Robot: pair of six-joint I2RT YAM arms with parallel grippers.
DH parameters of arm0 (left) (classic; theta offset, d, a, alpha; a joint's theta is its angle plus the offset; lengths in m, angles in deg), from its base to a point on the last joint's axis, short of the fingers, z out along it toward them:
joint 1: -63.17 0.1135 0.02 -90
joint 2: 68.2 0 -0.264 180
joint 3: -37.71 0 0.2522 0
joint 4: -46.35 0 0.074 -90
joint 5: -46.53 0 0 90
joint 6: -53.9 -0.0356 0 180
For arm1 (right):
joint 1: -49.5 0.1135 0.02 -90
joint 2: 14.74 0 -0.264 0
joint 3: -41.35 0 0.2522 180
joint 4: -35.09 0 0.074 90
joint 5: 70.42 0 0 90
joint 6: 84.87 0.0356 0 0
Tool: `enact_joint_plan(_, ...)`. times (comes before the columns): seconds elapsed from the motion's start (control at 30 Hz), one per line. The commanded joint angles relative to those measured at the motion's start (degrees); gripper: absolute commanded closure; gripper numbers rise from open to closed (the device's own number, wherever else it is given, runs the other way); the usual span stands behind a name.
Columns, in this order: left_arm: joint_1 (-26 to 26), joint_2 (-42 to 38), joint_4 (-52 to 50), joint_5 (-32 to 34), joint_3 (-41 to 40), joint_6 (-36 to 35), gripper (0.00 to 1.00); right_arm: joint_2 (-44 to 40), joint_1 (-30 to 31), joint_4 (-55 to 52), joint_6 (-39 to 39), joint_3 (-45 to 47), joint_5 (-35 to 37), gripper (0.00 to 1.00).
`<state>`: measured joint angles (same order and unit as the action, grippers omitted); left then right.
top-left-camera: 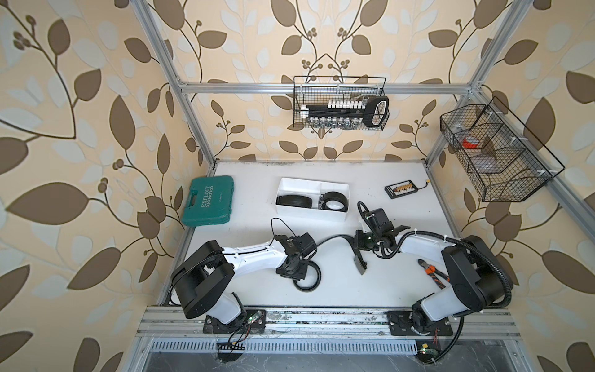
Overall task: Place the belts into the storage roll
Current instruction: Roll the belt at the center of the board.
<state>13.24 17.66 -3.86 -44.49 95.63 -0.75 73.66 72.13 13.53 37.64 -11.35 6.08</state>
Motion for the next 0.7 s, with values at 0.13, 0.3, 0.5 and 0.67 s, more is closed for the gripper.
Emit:
enact_joint_plan(0.13, -0.43, -0.95, -4.07, 0.3, -0.91, 1.35, 0.8, 1.19, -1.71, -2.12, -0.47, 1.96, 4.72, 1.0)
enact_joint_plan(0.3, -0.02, 0.04, -5.09, 5.23, 0.8, 2.79, 0.92, 0.3, -2.56, -2.43, -0.74, 2.63, 3.8, 1.0)
enact_joint_plan(0.5, 6.16, 4.91, -5.13, 7.61, 6.37, 0.48, 1.0, -6.0, 2.59, -2.47, 0.02, 6.76, -3.49, 1.0)
enact_joint_plan(0.67, 5.98, 7.47, -4.84, 6.71, 8.87, -2.35, 1.0, -16.4, 3.32, -4.16, -3.67, 7.24, -0.83, 0.28)
